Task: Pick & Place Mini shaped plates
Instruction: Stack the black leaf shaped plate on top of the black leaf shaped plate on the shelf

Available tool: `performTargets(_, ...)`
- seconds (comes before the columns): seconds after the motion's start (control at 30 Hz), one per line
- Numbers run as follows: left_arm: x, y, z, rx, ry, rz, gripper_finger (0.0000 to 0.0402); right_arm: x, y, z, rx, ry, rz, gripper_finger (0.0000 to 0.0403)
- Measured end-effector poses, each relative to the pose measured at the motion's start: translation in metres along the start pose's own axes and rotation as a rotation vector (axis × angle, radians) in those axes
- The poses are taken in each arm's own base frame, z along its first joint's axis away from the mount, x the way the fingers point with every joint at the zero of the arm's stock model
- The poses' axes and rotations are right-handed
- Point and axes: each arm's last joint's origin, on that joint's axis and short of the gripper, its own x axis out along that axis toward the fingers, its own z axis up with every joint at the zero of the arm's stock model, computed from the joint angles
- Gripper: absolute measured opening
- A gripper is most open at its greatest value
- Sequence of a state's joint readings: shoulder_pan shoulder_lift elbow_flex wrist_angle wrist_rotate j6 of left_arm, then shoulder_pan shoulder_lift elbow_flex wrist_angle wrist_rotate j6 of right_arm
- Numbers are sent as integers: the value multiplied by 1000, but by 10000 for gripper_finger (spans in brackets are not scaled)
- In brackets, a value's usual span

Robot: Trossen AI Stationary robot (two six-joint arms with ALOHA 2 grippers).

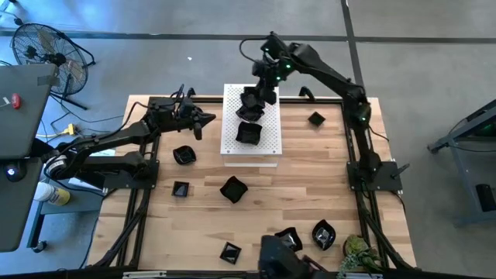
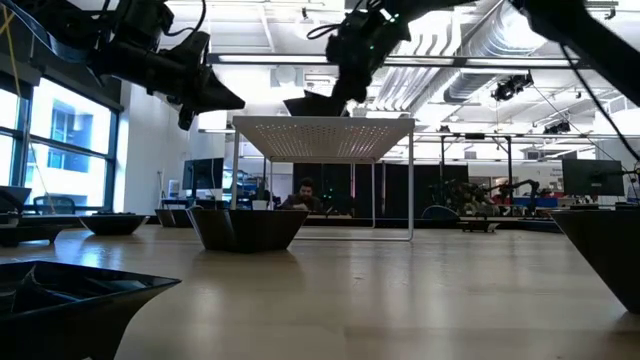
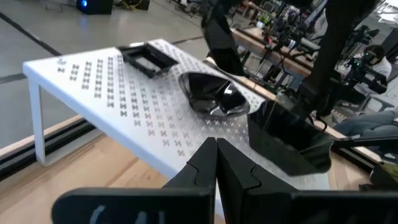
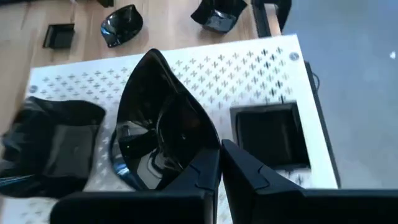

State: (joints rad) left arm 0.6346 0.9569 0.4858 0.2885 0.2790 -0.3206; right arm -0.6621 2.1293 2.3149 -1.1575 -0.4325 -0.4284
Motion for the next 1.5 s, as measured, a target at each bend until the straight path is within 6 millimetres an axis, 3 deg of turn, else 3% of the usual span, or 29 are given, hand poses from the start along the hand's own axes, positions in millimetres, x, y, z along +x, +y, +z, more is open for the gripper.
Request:
performTargets(0.4, 0, 1, -3, -10, 33, 12, 0, 35, 5, -6, -47, 54, 89, 12)
performTargets(0.73, 0, 1, -3, -12, 33, 13, 0, 42, 12, -2, -93, 58, 56, 15)
performTargets(1.03, 0, 1, -3, -13, 33, 14, 0, 41, 11, -3, -62, 71, 32, 81)
performTargets(1.13, 0, 1, -3, -11, 33, 13, 0, 34, 14, 0, -45, 57, 29, 94)
performTargets(1.3, 0, 1, -3, -10, 33, 14, 0, 3, 26, 3, -19, 52, 5, 94)
performTargets(1.4, 0, 1, -3, -10, 33, 14, 0, -18, 38, -2, 7, 101, 41, 71)
performTargets(1.5, 0, 1, -3, -10, 33, 15, 0, -25, 45, -12, 15, 187, 96, 31)
